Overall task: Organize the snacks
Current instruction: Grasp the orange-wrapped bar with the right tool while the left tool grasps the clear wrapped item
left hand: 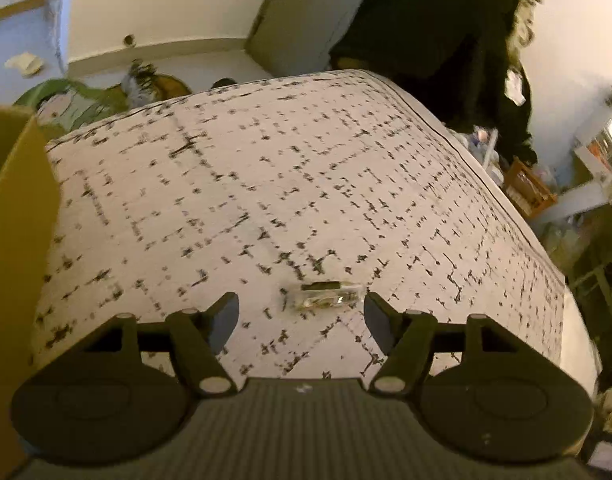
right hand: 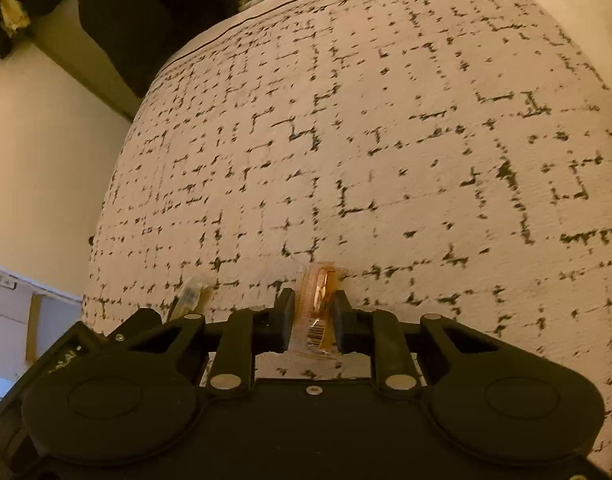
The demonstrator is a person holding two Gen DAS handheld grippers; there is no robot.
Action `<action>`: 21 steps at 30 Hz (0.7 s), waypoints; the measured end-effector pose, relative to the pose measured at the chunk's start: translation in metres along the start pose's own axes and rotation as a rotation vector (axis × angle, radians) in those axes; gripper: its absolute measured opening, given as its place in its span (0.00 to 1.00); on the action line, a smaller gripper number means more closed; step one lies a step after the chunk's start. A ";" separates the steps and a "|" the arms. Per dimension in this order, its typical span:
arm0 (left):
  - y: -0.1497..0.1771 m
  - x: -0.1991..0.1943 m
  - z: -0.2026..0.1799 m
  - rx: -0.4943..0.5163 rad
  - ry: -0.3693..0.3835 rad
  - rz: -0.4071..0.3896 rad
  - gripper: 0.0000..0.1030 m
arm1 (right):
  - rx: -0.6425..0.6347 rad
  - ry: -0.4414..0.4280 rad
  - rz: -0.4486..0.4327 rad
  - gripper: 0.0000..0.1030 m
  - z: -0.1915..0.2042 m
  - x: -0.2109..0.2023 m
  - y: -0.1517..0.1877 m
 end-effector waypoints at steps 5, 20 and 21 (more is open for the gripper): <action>0.001 0.014 -0.014 0.070 -0.019 0.027 0.66 | 0.029 0.014 -0.005 0.21 -0.006 0.002 -0.002; 0.003 0.063 -0.040 0.233 -0.150 0.047 0.66 | 0.035 -0.001 -0.028 0.25 -0.011 0.007 -0.010; 0.002 0.065 -0.041 0.232 -0.152 0.039 0.66 | 0.037 -0.003 -0.030 0.25 -0.012 0.008 -0.011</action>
Point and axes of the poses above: each gripper's, at about its wrist camera, not at the fingertips, and x roughly the way its jaws point, z to its left, y to its underside, the point moved 1 cm from there along x, roughly the way its jaws point, and after that the axes turned 5 degrees about -x, right-handed, at the moved point
